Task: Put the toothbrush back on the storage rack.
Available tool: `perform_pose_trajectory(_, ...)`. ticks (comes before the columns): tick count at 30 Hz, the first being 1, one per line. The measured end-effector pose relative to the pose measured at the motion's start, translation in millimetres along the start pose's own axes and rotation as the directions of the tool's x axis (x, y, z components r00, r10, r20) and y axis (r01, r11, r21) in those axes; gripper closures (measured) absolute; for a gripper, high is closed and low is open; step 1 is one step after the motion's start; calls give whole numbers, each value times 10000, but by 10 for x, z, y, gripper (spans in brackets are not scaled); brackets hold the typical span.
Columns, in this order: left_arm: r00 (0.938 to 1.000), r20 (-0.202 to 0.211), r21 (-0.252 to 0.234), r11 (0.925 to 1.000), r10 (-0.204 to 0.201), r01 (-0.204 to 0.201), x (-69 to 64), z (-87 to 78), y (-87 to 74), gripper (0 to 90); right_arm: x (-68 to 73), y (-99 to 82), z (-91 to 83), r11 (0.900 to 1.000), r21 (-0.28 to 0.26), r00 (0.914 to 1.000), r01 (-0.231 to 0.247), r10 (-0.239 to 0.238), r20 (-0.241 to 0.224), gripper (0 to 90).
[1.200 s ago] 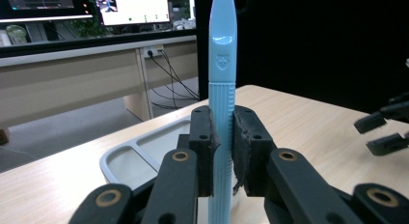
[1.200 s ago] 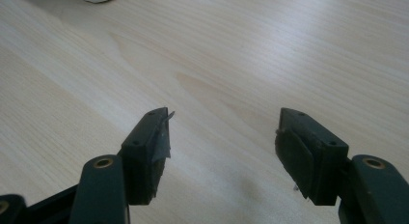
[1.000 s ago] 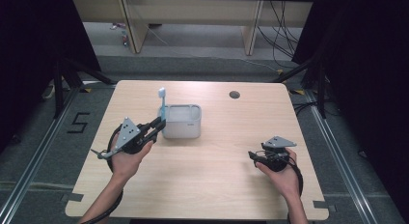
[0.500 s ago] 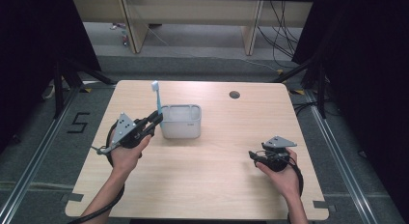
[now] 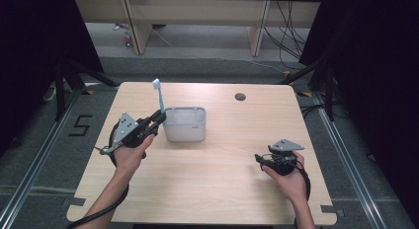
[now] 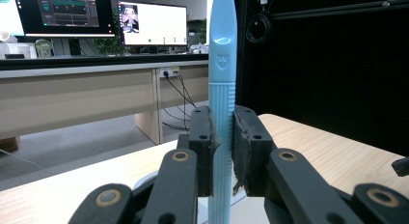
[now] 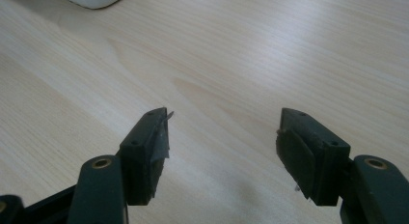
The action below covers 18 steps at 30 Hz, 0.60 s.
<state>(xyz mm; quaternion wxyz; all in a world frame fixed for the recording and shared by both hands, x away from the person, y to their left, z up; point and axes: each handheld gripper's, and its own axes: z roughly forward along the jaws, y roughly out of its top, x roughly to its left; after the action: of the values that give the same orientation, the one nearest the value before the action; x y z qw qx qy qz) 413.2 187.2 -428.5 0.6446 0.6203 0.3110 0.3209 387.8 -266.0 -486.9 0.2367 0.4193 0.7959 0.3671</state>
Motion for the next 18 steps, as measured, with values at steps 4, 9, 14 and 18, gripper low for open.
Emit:
perform_pose_trajectory(4, 9999, 9, -23, 9999, 128, -128, 8, 24, 21, 787, 3, -4, -2, 10000, -16, 10000, -53, 53, 1, 366)
perform_pose_trajectory(9, 9999, -14, -32, 9999, 124, -124, 11, 64, 44, 788, 1, -5, -4, 10000, 13, 10000, -76, 76, 38, 366)
perform_pose_trajectory(14, 9999, -26, -14, 9999, 122, -122, 28, 112, 63, 787, 6, -5, -4, 9999, 44, 9999, -101, 101, -5, 366)
perform_pose_trajectory(18, 9999, -59, -33, 9999, 131, -131, 42, 149, 81, 787, 14, -5, -3, 9997, 53, 9997, -233, 233, -28, 365)
